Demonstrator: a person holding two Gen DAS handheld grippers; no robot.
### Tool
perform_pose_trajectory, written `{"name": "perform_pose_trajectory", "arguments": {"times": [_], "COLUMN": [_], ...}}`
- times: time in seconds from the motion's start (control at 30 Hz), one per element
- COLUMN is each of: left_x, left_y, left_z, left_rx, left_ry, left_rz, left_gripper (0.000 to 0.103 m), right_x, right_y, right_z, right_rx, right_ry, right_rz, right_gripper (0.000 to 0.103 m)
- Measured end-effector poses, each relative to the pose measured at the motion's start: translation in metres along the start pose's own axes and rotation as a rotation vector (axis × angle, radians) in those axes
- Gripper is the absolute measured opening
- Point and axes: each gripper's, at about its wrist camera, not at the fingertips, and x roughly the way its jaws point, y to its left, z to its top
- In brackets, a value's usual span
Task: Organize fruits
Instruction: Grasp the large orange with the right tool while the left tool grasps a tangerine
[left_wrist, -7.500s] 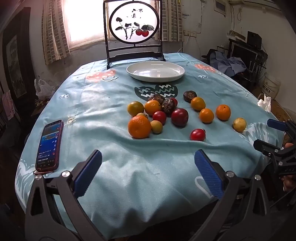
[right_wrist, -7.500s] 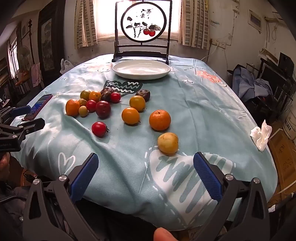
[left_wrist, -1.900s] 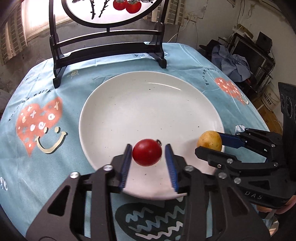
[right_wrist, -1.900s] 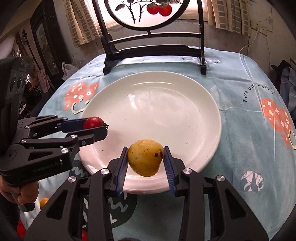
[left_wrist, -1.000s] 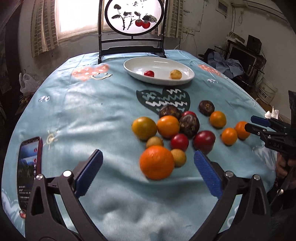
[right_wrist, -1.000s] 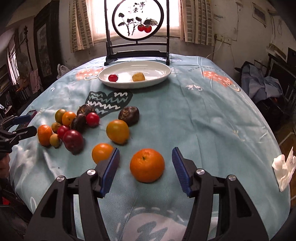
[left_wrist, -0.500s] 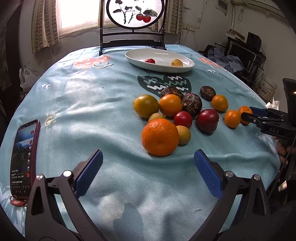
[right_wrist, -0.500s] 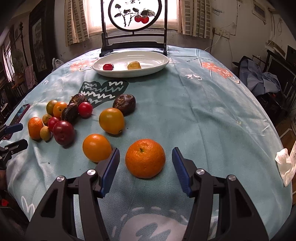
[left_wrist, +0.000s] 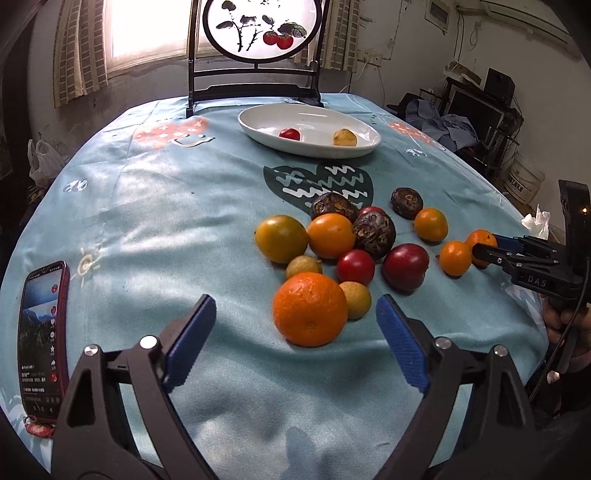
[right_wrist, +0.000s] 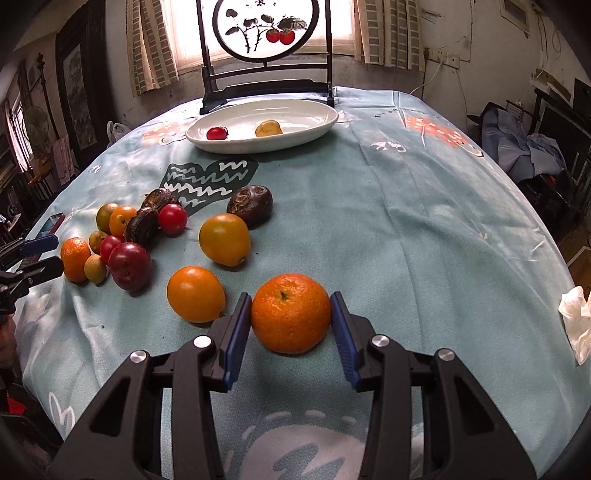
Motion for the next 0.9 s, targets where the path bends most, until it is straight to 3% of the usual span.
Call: {"name": "perform_pose_trajectory", "arguments": {"times": [0.13, 0.3, 0.47, 0.53, 0.9], "left_x": [0.009, 0.02, 0.025, 0.025, 0.014], "left_y": [0.001, 0.003, 0.006, 0.008, 0.01], "left_z": [0.001, 0.001, -0.001, -0.001, 0.0], "left_rx": [0.011, 0.0, -0.019, -0.023, -0.038], "left_ry": [0.036, 0.075, 0.1, 0.102, 0.08], "left_rz": [-0.014, -0.045, -0.104, -0.112, -0.119], "left_gripper": [0.076, 0.073, 0.051, 0.047, 0.046], "right_x": [0.0, 0.0, 0.0, 0.0, -0.004], "right_y": [-0.001, -0.002, -0.002, -0.002, -0.003], "right_z": [0.0, 0.0, 0.0, 0.001, 0.0], "right_rx": [0.011, 0.015, 0.016, 0.017, 0.024], "right_ry": [0.003, 0.003, 0.003, 0.002, -0.023], "right_rz": [0.008, 0.011, 0.012, 0.014, 0.045], "right_gripper": [0.044, 0.044, 0.044, 0.044, 0.044]}}
